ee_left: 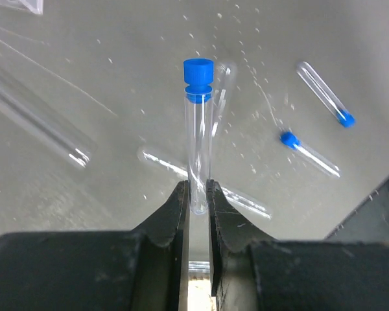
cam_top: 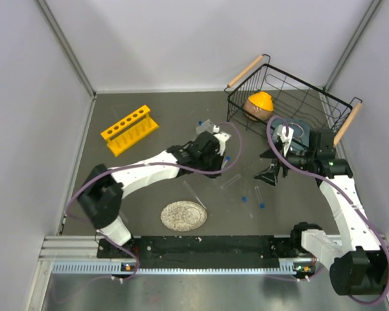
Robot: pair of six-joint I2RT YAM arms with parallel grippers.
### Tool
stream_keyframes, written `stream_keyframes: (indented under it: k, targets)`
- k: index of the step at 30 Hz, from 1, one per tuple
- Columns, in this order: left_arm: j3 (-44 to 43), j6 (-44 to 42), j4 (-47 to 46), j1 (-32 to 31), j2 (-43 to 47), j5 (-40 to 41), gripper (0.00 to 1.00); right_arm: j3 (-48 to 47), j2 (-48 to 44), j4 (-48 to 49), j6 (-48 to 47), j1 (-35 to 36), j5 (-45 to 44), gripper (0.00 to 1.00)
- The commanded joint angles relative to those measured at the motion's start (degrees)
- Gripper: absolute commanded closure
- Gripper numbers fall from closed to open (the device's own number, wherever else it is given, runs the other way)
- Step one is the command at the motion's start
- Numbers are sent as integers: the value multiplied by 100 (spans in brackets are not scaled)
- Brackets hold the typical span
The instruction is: Organize the chemistry lab equipment
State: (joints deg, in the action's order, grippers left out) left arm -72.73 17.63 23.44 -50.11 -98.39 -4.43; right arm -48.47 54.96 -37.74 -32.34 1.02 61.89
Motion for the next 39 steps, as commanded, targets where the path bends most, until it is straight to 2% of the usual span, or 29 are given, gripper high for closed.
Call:
stream_keyframes:
  k: [1, 7, 9, 12, 16, 22, 31, 37, 39]
  targets:
    - [1066, 276, -1323, -139, 1397, -462, 96, -198, 251, 161, -221, -75, 254, 1]
    - [2595, 250, -2729, -649, 2734, -314, 96, -1216, 770, -374, 305, 47, 332, 2]
    - [3061, 337, -3213, -780, 2991, -156, 95, -1532, 999, -542, 534, 529, 298, 3]
    - [3510, 539, -3608, -878, 3448, 134, 95, -1770, 1175, -542, 965, 1327, -316, 4]
    - [3932, 768, -3882, -939, 4001, 354, 95, -2043, 1508, -428, 1965, 1884, -564, 4]
    - [4117, 812, -3909, -975, 4275, 390, 95, -2176, 1903, -419, 2179, 2666, -1047, 5]
    - [4135, 891, -3961, -1062, 4258, 390, 95, -2430, 2405, -305, 2557, 3027, -1030, 14]
    - [4109, 953, -3988, -1089, 4161, 592, 95, -2527, 2599, -252, 2636, 3185, -1100, 28]
    - [4109, 962, -3979, -1098, 4152, 644, 95, -2527, 2625, -234, 2654, 3229, -1056, 40]
